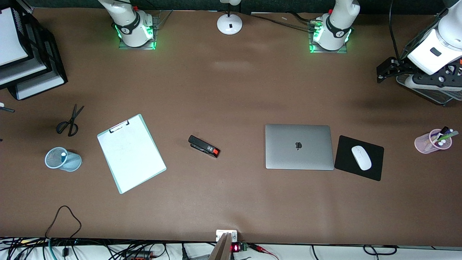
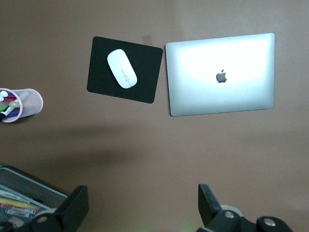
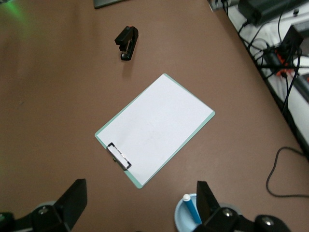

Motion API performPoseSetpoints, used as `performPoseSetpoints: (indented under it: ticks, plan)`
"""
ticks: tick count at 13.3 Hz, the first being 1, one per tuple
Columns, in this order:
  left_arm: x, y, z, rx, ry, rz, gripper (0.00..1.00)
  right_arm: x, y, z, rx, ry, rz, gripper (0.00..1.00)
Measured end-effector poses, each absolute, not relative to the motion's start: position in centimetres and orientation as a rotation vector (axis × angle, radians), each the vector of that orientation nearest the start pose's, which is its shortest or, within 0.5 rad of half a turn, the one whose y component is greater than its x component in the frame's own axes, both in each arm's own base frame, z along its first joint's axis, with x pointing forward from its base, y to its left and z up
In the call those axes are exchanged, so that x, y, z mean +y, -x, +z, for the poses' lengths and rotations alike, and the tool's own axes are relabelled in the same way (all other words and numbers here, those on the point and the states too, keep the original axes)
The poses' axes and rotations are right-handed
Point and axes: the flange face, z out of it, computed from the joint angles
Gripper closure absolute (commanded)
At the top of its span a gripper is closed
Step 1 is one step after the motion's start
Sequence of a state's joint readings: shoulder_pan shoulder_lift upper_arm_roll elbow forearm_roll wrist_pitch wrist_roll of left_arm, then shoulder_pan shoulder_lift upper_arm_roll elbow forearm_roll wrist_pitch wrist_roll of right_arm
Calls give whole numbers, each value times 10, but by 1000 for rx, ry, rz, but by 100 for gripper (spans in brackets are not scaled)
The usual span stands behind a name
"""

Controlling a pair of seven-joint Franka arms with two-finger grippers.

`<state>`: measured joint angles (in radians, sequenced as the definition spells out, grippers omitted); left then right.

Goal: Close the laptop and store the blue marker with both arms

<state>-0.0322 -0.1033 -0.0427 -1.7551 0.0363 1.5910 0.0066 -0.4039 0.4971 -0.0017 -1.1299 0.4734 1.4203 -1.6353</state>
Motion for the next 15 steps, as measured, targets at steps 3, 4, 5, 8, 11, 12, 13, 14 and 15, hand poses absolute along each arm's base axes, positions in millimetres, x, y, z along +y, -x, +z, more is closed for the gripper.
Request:
performPoseSetpoints:
  ticks: [3,4,5,8,11,12,13,14,15]
  plan:
    - [-36,-519,595,128,3095,91,0,-162,-644,548,-1405,2354,-264,0]
    - [-36,-519,595,128,3095,91,0,-147,-644,554,-1342,2406,-229,0]
    - [-36,-519,596,128,3095,91,0,-135,-643,557,-1269,2453,-199,0]
    - [-36,-518,596,128,3095,90,0,-103,-642,551,-1055,2553,-128,0]
    - [-36,-518,596,128,3095,94,0,-69,-645,545,-834,2669,-26,0]
    - [-36,-517,596,128,3094,98,0,-54,-646,544,-764,2716,13,0]
    - [-36,-517,596,128,3094,99,0,-40,-646,544,-692,2760,49,0]
    - [-36,-517,596,128,3094,101,0,-28,-646,543,-610,2802,83,0]
    - [-36,-517,596,128,3094,102,0,-20,-645,540,-516,2839,120,0]
